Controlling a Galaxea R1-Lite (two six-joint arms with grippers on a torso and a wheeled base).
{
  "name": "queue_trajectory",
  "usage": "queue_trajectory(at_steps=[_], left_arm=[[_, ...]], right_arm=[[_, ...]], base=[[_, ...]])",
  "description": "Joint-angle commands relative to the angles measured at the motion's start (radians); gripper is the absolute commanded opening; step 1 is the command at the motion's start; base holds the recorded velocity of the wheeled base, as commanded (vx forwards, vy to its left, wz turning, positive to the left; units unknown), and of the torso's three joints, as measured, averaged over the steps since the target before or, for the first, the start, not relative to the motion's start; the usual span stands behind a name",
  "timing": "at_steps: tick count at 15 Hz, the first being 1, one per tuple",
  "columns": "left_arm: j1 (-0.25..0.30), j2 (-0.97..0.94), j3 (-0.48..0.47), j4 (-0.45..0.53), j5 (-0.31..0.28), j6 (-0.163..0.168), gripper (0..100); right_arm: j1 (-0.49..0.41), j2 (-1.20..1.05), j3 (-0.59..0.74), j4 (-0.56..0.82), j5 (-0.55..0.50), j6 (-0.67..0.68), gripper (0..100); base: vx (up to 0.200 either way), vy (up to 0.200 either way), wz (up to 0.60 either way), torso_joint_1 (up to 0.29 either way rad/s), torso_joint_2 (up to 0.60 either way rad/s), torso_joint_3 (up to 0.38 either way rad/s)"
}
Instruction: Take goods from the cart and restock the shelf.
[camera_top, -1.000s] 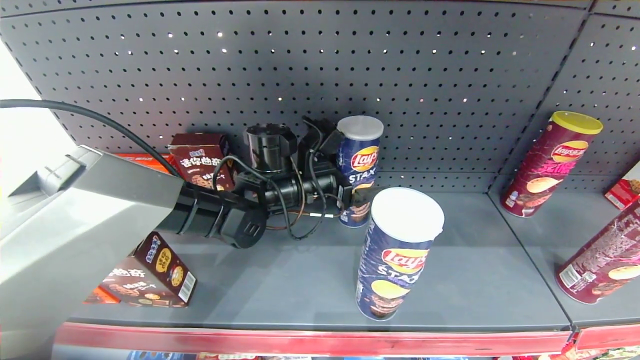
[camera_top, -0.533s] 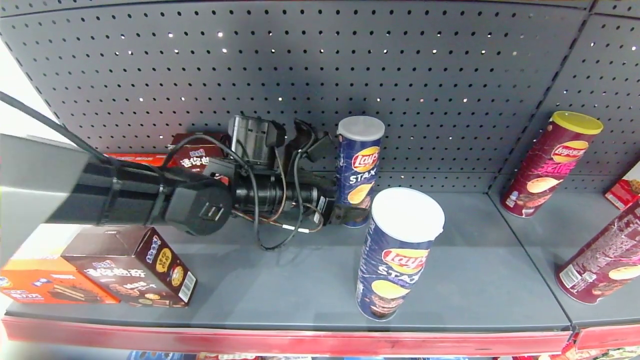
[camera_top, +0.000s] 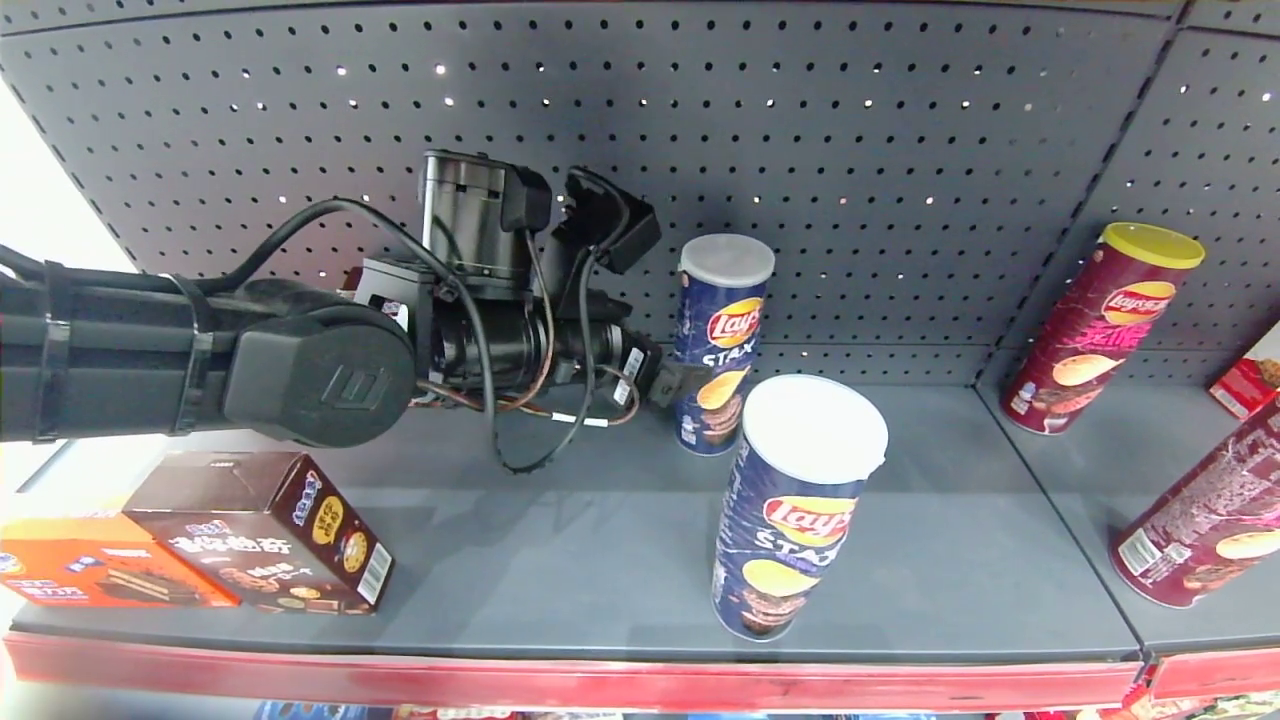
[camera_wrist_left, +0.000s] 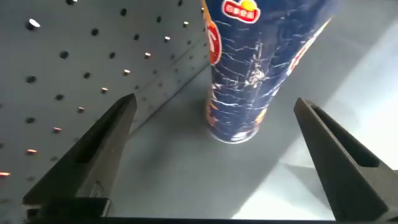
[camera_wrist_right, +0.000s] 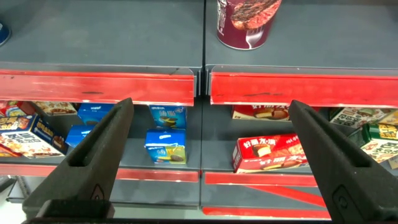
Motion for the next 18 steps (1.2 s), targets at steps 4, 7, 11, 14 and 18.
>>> queue_trajectory(at_steps=[4, 7, 11, 14, 18], left_arm=[[0.001, 0.015, 0.005, -0.003, 0.073, 0.035, 100], [-0.004, 0.051, -0.002, -0.004, 0.144, 0.029, 100], [-0.002, 0.067, 0.001, -0.038, 0.170, 0.022, 100], [-0.004, 0.054, 0.027, -0.040, 0.171, 0.022, 100], [-0.008, -0.064, 0.134, -0.064, 0.179, 0.026, 100]], right_arm=[[0.000, 0.002, 0.000, 0.000, 0.000, 0.000, 100], [0.000, 0.002, 0.000, 0.000, 0.000, 0.000, 100], [0.000, 0.002, 0.000, 0.000, 0.000, 0.000, 100], [0.000, 0.002, 0.000, 0.000, 0.000, 0.000, 100], [0.000, 0.002, 0.000, 0.000, 0.000, 0.000, 100]], base=[[0.000, 0.000, 0.00, 0.000, 0.00, 0.000], [0.000, 0.000, 0.00, 0.000, 0.00, 0.000], [0.000, 0.000, 0.00, 0.000, 0.00, 0.000], [0.000, 0.000, 0.00, 0.000, 0.00, 0.000], [0.000, 0.000, 0.00, 0.000, 0.00, 0.000]])
